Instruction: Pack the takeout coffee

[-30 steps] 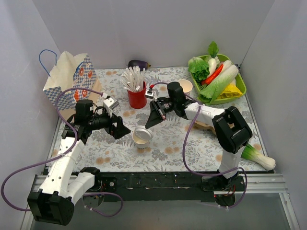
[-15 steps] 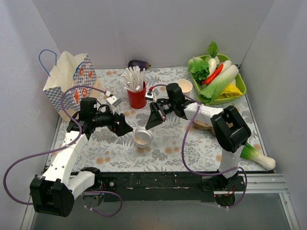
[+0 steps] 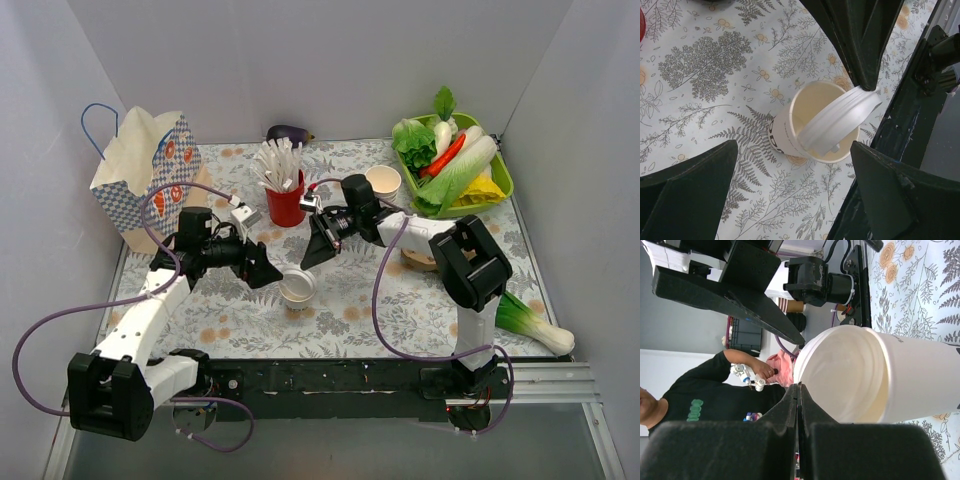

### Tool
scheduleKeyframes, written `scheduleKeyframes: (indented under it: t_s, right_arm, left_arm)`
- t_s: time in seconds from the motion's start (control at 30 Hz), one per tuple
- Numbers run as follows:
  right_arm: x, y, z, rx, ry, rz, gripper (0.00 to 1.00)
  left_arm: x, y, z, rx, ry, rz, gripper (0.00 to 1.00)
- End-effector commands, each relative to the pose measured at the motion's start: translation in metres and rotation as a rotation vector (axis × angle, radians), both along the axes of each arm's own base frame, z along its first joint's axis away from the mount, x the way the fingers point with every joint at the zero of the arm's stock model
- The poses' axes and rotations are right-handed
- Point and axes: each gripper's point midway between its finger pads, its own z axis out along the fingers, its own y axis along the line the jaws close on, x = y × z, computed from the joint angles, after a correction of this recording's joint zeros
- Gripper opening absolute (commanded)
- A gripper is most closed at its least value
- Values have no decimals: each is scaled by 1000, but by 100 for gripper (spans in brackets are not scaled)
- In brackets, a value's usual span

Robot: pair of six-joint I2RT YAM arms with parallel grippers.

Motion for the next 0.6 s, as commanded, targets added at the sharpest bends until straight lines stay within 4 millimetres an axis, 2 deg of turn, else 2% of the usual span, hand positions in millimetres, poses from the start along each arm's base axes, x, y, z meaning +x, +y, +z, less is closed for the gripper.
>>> scheduleKeyframes:
  t_s: [0.0,0.23,0.57]
  right_arm:
    - [13,4,5,26,-47,-13,2]
    - [23,-1,2,14,-42,-40,11]
    - [28,-1,0,17,-56,-51,18]
  left_arm:
    - [-2,-7,-1,-23,-30,-42,98]
    - [0,-13,-5,-56,1,-42,98]
    - [4,-22,2,-99,19,-44,98]
